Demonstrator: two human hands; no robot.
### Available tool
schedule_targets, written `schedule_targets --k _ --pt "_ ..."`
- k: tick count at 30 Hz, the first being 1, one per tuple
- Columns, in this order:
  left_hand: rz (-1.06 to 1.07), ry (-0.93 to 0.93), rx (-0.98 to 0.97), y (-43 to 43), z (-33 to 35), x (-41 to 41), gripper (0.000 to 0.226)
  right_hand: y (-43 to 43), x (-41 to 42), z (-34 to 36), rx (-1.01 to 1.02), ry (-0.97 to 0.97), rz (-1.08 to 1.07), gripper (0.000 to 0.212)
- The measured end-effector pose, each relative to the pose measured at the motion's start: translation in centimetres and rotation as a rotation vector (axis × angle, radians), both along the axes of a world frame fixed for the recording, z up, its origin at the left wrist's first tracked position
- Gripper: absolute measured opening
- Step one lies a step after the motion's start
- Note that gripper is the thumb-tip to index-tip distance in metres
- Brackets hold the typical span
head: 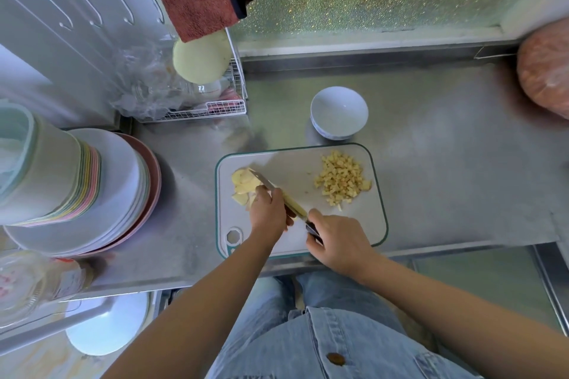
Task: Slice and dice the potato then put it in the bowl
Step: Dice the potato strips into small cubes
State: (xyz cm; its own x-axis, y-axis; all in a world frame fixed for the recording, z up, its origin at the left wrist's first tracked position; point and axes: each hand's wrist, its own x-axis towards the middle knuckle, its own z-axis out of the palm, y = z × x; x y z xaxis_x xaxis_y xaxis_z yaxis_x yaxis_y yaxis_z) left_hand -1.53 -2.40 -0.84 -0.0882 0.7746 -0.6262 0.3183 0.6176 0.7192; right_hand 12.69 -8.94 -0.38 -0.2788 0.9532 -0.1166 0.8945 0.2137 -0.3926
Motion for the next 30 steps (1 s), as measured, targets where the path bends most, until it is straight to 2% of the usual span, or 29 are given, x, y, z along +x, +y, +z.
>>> schedule_targets --k 2,5,9,14,22,26,30 --pt "-0.014 0.076 0.005 -0.2 0.0 -0.1 0.023 -0.1 0.0 0.2 -0.028 0.050 0.017 0.029" --pt "-0.022 0.146 0.020 -0.1 0.0 -0.5 0.019 0.6 0.3 0.7 -0.044 0.204 -0.101 0.040" --pt "0.001 0.152 0.036 -0.3 0.3 -0.7 0.018 2.8 -0.2 0.5 0.000 0.325 -0.161 0.013" --pt "0.011 0.171 0.040 -0.6 0.8 -1.0 0.019 4.8 -2.9 -0.4 -0.159 0.223 -0.215 0.007" --pt "0.034 0.246 0.049 -0.8 0.9 -3.0 0.023 5.8 -3.2 -2.8 -0.179 0.089 -0.278 0.009" --pt "0.062 0.313 0.084 -0.6 0.7 -4.4 0.024 6.1 -2.7 -3.2 -0.178 0.144 -0.277 0.013" --pt "0.100 0.322 0.137 0.5 1.0 -4.5 0.021 6.3 -1.8 -0.8 -0.113 0.379 -0.337 0.021"
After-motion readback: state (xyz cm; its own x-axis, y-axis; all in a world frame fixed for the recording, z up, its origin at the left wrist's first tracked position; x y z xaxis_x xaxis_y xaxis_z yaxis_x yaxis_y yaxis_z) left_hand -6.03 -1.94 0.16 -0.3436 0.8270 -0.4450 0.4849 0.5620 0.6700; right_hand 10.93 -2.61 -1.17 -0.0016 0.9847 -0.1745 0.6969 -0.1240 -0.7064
